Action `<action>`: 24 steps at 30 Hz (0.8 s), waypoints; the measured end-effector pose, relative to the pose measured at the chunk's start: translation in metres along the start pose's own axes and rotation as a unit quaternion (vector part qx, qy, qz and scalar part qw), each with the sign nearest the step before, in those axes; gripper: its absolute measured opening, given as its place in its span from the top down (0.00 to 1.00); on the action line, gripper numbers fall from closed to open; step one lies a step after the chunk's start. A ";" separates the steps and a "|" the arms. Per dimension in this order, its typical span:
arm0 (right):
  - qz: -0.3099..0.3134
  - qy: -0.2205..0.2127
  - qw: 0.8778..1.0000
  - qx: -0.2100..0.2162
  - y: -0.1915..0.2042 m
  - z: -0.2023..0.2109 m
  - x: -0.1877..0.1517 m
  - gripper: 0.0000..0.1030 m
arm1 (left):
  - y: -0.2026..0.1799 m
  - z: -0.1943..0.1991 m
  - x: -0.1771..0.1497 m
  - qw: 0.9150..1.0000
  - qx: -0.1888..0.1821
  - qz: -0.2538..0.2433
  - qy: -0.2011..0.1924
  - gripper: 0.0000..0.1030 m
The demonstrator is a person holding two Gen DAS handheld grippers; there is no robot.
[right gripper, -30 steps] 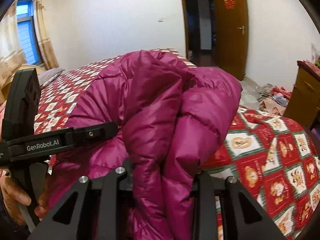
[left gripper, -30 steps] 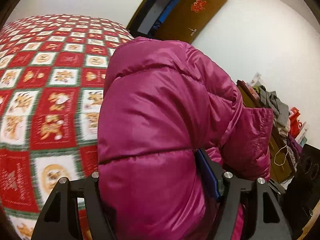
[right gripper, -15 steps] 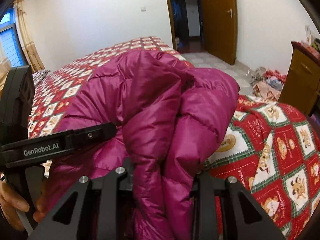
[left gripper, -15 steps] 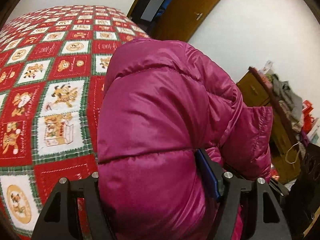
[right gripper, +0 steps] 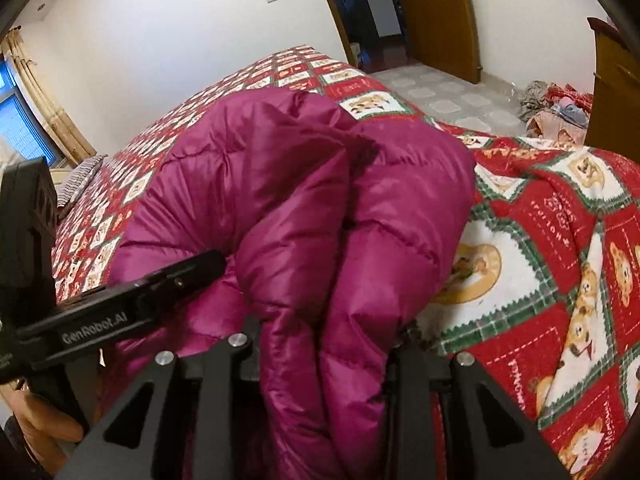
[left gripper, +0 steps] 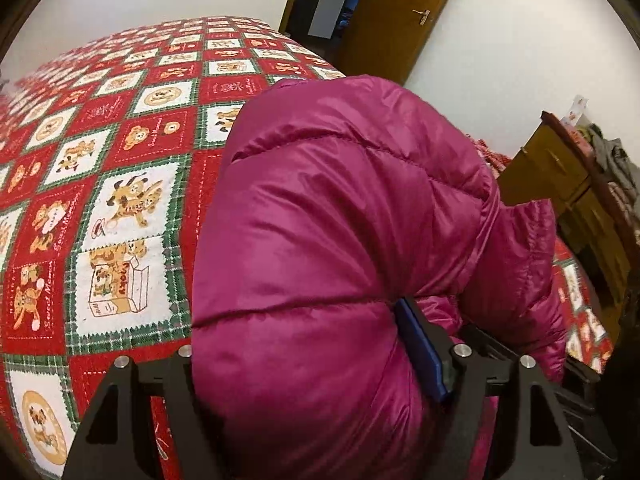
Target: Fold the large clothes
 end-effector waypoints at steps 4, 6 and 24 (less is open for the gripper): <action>0.009 0.000 1.000 -0.019 0.001 0.007 -0.001 0.54 | 0.001 -0.001 0.000 1.000 0.012 -0.005 0.000 0.20; 0.011 -0.013 0.999 -0.027 -0.001 0.021 0.001 0.52 | 0.001 0.001 0.000 1.000 0.013 -0.008 -0.003 0.19; 0.049 -0.027 0.991 -0.118 0.016 0.001 0.054 0.80 | -0.003 0.027 0.005 0.996 0.065 -0.050 -0.025 0.18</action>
Point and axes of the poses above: each gripper's, at about its wrist camera, not at the fingertips, and z roughly against the way its jaws point, y to its left, x to its top, the point moved 7 cm from there along -z, roughly the way its jaws point, and after that the axes turned 7 degrees about -y, right-handed, at the moved point
